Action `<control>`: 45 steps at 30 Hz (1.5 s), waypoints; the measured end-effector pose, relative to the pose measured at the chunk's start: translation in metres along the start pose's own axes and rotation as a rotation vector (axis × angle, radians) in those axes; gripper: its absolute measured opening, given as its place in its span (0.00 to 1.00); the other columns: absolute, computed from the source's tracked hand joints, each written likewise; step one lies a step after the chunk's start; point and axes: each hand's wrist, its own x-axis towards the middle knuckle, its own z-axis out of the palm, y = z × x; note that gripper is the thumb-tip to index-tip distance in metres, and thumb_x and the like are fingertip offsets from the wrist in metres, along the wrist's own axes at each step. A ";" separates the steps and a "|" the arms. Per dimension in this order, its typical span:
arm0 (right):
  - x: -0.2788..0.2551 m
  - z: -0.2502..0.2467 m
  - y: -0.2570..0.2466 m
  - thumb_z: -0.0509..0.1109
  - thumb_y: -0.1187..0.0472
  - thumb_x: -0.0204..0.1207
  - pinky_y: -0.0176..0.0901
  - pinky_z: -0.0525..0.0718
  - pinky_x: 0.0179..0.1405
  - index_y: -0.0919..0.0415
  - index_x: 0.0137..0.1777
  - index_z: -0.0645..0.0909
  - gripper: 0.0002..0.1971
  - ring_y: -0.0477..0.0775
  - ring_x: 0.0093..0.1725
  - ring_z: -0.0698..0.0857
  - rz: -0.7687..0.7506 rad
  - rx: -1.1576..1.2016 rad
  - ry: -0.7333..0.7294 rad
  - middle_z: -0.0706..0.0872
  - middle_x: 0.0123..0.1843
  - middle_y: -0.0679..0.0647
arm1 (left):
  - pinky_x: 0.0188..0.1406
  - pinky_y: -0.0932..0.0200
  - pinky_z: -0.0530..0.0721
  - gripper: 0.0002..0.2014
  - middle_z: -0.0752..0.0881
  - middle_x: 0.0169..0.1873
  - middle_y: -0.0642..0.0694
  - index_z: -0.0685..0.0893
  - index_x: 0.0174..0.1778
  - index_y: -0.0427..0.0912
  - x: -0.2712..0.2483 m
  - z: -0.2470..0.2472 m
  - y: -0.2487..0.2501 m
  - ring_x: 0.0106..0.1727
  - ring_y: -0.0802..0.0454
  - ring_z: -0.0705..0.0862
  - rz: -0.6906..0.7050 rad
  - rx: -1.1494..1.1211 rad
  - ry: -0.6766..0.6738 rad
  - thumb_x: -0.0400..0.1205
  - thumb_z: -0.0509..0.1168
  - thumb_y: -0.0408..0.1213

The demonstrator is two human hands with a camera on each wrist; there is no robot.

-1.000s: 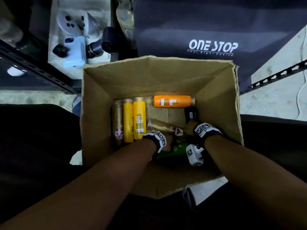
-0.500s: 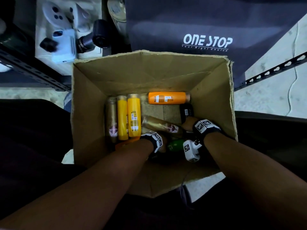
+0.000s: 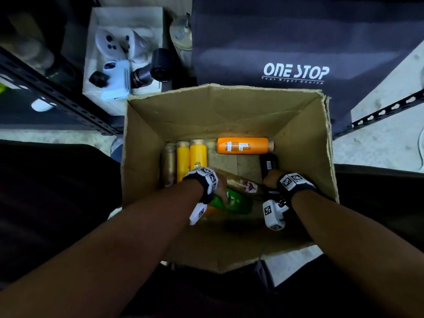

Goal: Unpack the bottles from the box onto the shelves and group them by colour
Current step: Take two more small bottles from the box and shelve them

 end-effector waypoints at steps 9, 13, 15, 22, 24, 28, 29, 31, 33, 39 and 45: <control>-0.003 0.002 0.001 0.61 0.54 0.89 0.55 0.73 0.79 0.69 0.82 0.68 0.27 0.67 0.78 0.76 -0.025 -0.050 0.015 0.75 0.80 0.68 | 0.72 0.48 0.71 0.42 0.69 0.83 0.44 0.72 0.83 0.46 -0.056 -0.062 -0.039 0.82 0.41 0.70 -0.140 -0.089 0.206 0.77 0.71 0.65; -0.010 0.003 -0.002 0.65 0.42 0.86 0.57 0.72 0.80 0.65 0.84 0.67 0.34 0.65 0.79 0.75 -0.061 -0.096 -0.062 0.74 0.82 0.64 | 0.68 0.52 0.73 0.40 0.72 0.81 0.42 0.71 0.83 0.43 -0.055 -0.072 -0.049 0.79 0.40 0.73 -0.201 -0.166 0.313 0.78 0.73 0.59; -0.008 0.004 -0.001 0.68 0.40 0.83 0.57 0.75 0.78 0.64 0.83 0.69 0.37 0.65 0.77 0.77 -0.044 -0.099 -0.051 0.75 0.81 0.64 | 0.67 0.52 0.77 0.39 0.77 0.77 0.41 0.74 0.81 0.42 -0.051 -0.075 -0.050 0.73 0.40 0.78 -0.230 -0.160 0.324 0.77 0.75 0.58; -0.001 0.017 0.000 0.77 0.35 0.73 0.58 0.77 0.77 0.66 0.89 0.54 0.55 0.68 0.79 0.75 -0.015 -0.026 0.005 0.70 0.84 0.66 | 0.42 0.55 0.77 0.24 0.86 0.59 0.40 0.78 0.51 0.44 -0.035 -0.074 -0.058 0.45 0.43 0.80 -0.273 -0.100 0.354 0.75 0.75 0.59; -0.001 0.016 -0.001 0.74 0.35 0.76 0.58 0.72 0.80 0.65 0.89 0.54 0.53 0.68 0.83 0.69 -0.062 -0.045 -0.048 0.64 0.87 0.65 | 0.44 0.55 0.77 0.23 0.85 0.62 0.39 0.79 0.53 0.43 -0.030 -0.071 -0.061 0.48 0.42 0.81 -0.265 -0.133 0.360 0.77 0.73 0.59; 0.000 0.018 -0.004 0.62 0.35 0.84 0.56 0.63 0.84 0.61 0.91 0.48 0.46 0.66 0.88 0.59 -0.095 -0.164 -0.156 0.54 0.91 0.62 | 0.49 0.53 0.79 0.27 0.86 0.64 0.38 0.84 0.65 0.37 -0.020 -0.068 -0.063 0.55 0.39 0.83 -0.239 -0.243 0.397 0.80 0.70 0.57; 0.001 0.020 -0.005 0.61 0.35 0.85 0.56 0.62 0.85 0.60 0.91 0.48 0.45 0.67 0.88 0.58 -0.094 -0.183 -0.151 0.53 0.91 0.62 | 0.48 0.53 0.80 0.27 0.86 0.62 0.37 0.85 0.63 0.37 -0.019 -0.069 -0.063 0.53 0.39 0.83 -0.237 -0.277 0.409 0.80 0.71 0.56; 0.004 0.024 -0.005 0.65 0.36 0.84 0.59 0.63 0.85 0.60 0.91 0.45 0.48 0.68 0.88 0.59 -0.082 -0.182 -0.130 0.52 0.91 0.64 | 0.51 0.52 0.82 0.27 0.87 0.61 0.38 0.85 0.64 0.37 -0.020 -0.070 -0.062 0.53 0.39 0.84 -0.244 -0.333 0.433 0.80 0.70 0.58; 0.006 0.024 -0.003 0.67 0.37 0.83 0.61 0.64 0.84 0.57 0.91 0.42 0.49 0.69 0.88 0.59 -0.077 -0.234 -0.074 0.51 0.91 0.64 | 0.52 0.51 0.82 0.28 0.86 0.62 0.37 0.84 0.65 0.37 -0.021 -0.069 -0.061 0.55 0.39 0.84 -0.248 -0.354 0.457 0.81 0.69 0.59; 0.007 0.001 -0.011 0.65 0.47 0.87 0.60 0.77 0.75 0.61 0.85 0.65 0.31 0.65 0.79 0.74 -0.116 -0.550 -0.032 0.69 0.84 0.62 | 0.67 0.50 0.82 0.32 0.81 0.72 0.37 0.80 0.75 0.37 -0.022 -0.056 -0.062 0.69 0.38 0.82 -0.270 -0.369 0.516 0.83 0.67 0.57; 0.003 0.002 -0.018 0.65 0.55 0.87 0.69 0.73 0.78 0.64 0.89 0.54 0.35 0.69 0.85 0.65 -0.135 -0.804 -0.041 0.59 0.88 0.64 | 0.66 0.51 0.82 0.31 0.79 0.75 0.36 0.78 0.77 0.36 -0.025 -0.053 -0.062 0.72 0.38 0.80 -0.252 -0.413 0.515 0.84 0.67 0.55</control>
